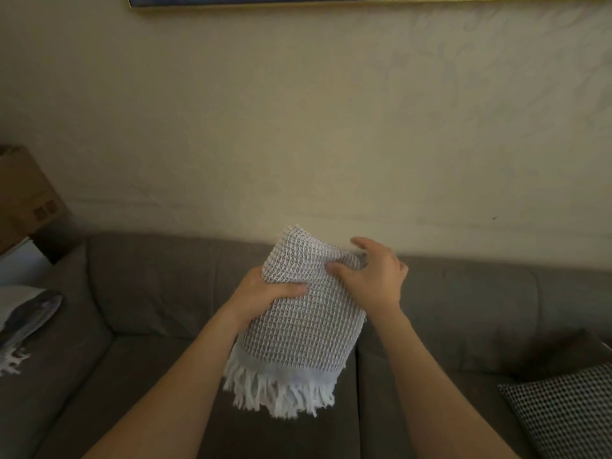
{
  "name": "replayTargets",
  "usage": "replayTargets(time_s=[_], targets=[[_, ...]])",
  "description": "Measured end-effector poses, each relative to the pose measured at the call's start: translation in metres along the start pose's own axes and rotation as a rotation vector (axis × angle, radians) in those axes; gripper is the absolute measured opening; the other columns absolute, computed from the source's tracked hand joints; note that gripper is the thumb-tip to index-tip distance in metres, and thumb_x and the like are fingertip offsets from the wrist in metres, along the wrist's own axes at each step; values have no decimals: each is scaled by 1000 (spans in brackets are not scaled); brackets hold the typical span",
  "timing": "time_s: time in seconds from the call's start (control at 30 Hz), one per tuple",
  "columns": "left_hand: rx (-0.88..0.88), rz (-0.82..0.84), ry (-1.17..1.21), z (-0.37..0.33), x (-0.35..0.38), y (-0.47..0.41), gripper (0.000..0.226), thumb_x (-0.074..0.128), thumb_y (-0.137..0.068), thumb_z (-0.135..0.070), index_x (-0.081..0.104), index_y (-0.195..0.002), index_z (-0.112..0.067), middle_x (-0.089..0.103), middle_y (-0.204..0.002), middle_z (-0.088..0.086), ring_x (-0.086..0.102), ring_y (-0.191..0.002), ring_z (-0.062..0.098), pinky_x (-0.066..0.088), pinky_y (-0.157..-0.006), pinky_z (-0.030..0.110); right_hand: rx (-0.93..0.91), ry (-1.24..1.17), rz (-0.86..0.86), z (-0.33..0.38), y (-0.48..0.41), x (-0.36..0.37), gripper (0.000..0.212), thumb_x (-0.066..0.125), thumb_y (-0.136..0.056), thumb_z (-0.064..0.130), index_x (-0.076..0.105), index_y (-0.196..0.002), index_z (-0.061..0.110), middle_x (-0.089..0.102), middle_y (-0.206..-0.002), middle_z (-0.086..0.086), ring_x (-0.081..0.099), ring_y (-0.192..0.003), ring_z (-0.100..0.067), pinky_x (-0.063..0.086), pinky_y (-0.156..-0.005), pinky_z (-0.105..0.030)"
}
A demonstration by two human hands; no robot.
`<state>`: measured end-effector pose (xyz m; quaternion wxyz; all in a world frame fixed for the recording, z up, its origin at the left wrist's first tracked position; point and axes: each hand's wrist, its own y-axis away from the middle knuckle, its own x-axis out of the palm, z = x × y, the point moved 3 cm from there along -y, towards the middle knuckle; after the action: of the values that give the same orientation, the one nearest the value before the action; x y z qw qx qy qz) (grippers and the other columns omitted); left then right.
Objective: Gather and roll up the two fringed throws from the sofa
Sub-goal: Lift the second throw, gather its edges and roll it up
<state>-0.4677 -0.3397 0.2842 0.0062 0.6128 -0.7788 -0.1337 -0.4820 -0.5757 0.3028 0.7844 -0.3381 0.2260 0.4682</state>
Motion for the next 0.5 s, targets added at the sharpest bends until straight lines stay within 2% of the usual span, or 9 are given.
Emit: replayTargets(time_s=[0.07, 0.1, 0.2, 0.23, 0.27, 0.3, 0.37, 0.43, 0.5], targets=[[-8, -69, 118, 2, 4, 2, 55, 99, -68, -26, 79, -119, -24, 82, -112, -3, 79, -101, 21, 59, -100, 48, -62, -34, -175, 0, 17, 8, 78, 78, -82, 59, 49, -147, 28, 52, -146, 0, 46, -136, -24, 34, -112, -51], [-12, -95, 174, 3, 5, 4, 53, 98, -70, -24, 79, -120, -23, 82, -112, -1, 80, -101, 22, 59, -100, 49, -76, -107, -162, 1, 25, 14, 82, 75, -87, 56, 39, -154, 25, 43, -152, -5, 41, -140, -26, 35, -114, -52], [-21, -145, 309, 3, 7, 11, 50, 94, -76, -21, 77, -123, -19, 81, -115, 4, 79, -104, 27, 59, -101, 52, 28, -477, 137, -1, 47, 35, 103, 70, -93, 56, 2, -165, 29, 16, -168, 2, 23, -149, -10, 29, -121, -41], [-32, -142, 352, 4, 7, 13, 50, 92, -78, -21, 76, -125, -18, 80, -117, 6, 78, -106, 29, 58, -102, 53, 78, -573, 211, -1, 53, 39, 108, 70, -93, 57, -4, -166, 29, 16, -170, 5, 22, -150, -7, 28, -122, -40], [-48, -127, 390, 7, 7, 16, 50, 89, -80, -20, 74, -127, -16, 79, -120, 8, 77, -109, 31, 56, -104, 55, 124, -662, 258, -4, 58, 43, 108, 71, -92, 57, -4, -165, 30, 23, -169, 6, 28, -150, -6, 31, -123, -41], [-63, -102, 429, 8, 7, 19, 50, 87, -83, -20, 72, -130, -15, 78, -123, 10, 76, -111, 33, 55, -105, 55, 158, -746, 297, -7, 61, 48, 102, 72, -92, 55, 5, -165, 32, 37, -163, 9, 40, -146, -5, 37, -121, -43], [-102, -58, 479, 11, 4, 27, 49, 81, -85, -20, 70, -132, -12, 76, -127, 14, 75, -113, 36, 55, -104, 54, 192, -845, 391, -14, 66, 57, 78, 73, -93, 51, 31, -156, 35, 57, -144, 16, 60, -128, -2, 49, -113, -44], [-141, -33, 504, 13, 0, 36, 47, 78, -86, -21, 69, -131, -11, 76, -125, 15, 76, -111, 36, 55, -101, 51, 211, -927, 473, -17, 70, 63, 65, 74, -93, 46, 40, -148, 38, 62, -140, 11, 66, -121, -5, 55, -106, -40], [-157, -28, 530, 15, -9, 45, 44, 78, -84, -20, 71, -127, -10, 78, -122, 15, 78, -104, 34, 55, -97, 49, 210, -994, 504, -14, 75, 67, 63, 75, -92, 42, 43, -146, 37, 64, -140, 6, 67, -121, -9, 58, -101, -36]])
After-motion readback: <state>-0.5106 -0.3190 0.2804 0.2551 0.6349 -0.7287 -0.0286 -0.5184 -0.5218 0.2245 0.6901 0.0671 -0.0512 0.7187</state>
